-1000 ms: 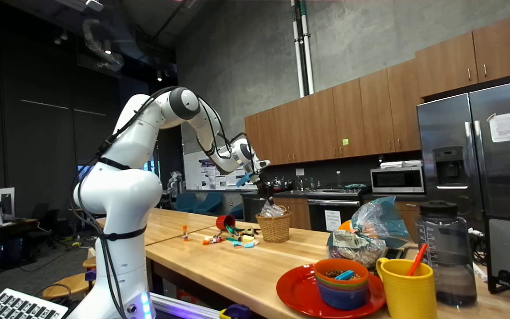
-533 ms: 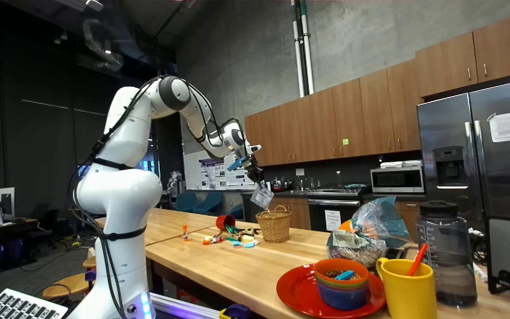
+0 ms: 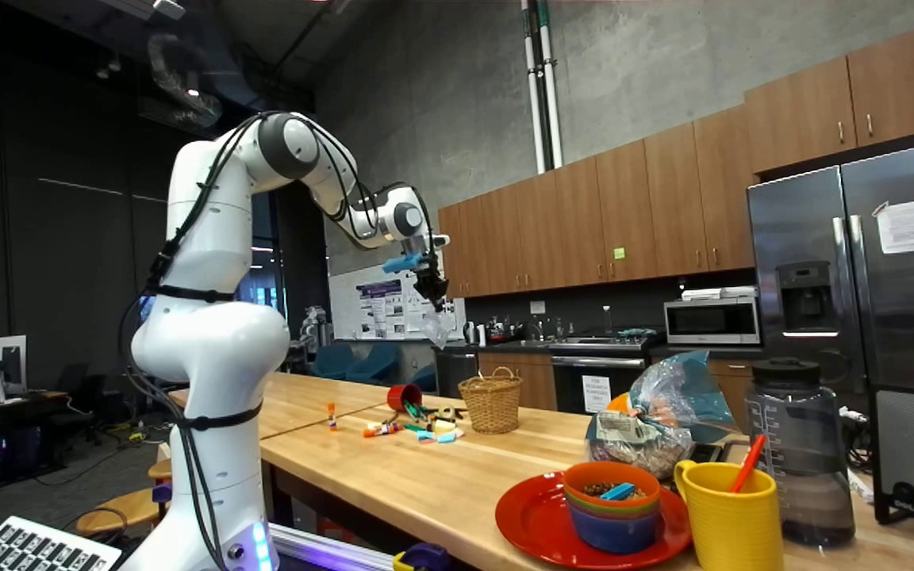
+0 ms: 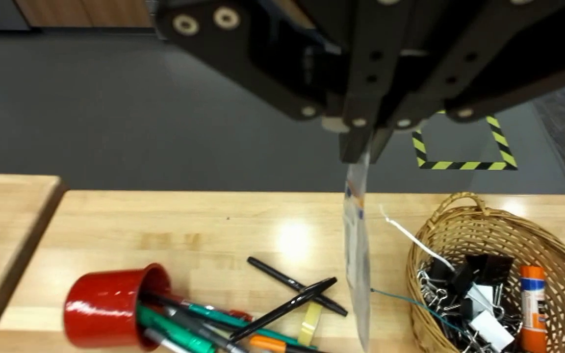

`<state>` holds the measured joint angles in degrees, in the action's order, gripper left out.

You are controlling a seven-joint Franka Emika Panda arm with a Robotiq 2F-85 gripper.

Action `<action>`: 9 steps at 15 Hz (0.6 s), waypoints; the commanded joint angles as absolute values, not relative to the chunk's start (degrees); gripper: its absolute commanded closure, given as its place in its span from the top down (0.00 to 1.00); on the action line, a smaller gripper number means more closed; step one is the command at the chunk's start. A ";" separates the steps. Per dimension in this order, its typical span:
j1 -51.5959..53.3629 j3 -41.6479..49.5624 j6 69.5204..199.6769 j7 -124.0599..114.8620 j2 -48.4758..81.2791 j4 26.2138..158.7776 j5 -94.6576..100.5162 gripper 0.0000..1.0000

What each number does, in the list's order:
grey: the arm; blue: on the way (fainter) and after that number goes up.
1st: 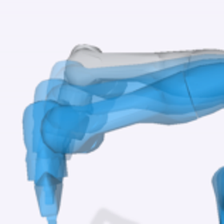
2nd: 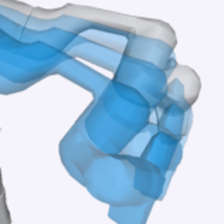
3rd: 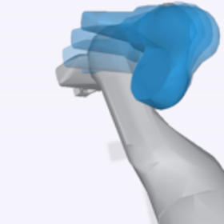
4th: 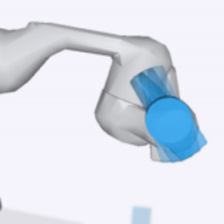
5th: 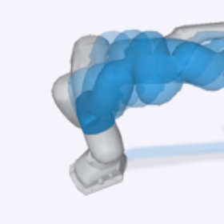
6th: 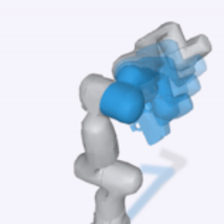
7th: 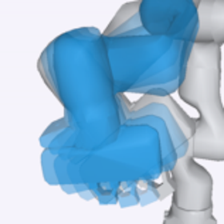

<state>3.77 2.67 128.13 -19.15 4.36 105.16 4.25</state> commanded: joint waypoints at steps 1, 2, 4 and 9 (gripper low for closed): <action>2.57 0.81 122.60 -9.92 -2.23 107.57 -2.65 0.28; 2.57 0.64 120.71 -7.30 -3.46 107.56 -4.84 0.32; 2.70 0.57 117.74 -4.33 -5.61 107.83 -7.42 0.45; 3.06 0.22 111.88 -2.09 -8.41 108.51 -10.20 0.79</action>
<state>3.63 0.97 114.54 -3.76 -5.90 106.49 -8.53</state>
